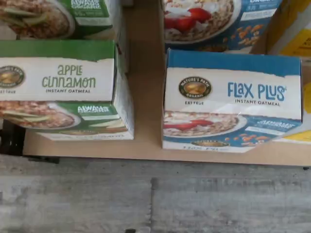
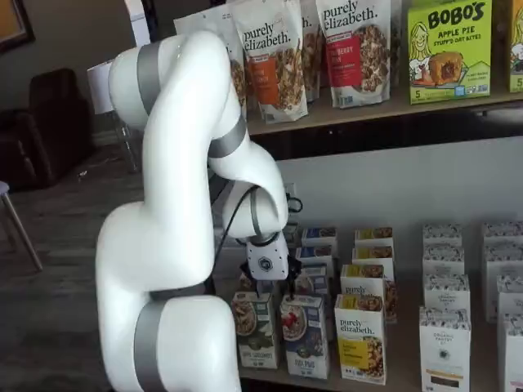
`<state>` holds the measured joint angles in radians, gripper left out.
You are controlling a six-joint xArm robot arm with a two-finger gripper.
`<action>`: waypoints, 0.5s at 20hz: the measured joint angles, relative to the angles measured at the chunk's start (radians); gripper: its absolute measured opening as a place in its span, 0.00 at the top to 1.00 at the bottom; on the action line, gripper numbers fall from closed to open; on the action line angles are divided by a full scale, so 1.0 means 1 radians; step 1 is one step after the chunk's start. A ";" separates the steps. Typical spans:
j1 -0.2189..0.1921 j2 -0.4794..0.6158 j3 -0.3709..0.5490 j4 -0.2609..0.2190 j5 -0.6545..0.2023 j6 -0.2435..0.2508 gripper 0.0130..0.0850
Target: Pick up the blue and white box that is on the bottom shelf, the second box from the left
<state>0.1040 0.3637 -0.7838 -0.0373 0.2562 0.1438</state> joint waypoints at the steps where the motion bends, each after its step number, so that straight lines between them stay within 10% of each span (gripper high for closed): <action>1: -0.004 0.011 -0.009 0.004 -0.002 -0.008 0.00; 10: -0.037 0.101 -0.090 0.076 -0.027 -0.110 0.00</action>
<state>0.0668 0.4650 -0.8738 0.0383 0.2290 0.0333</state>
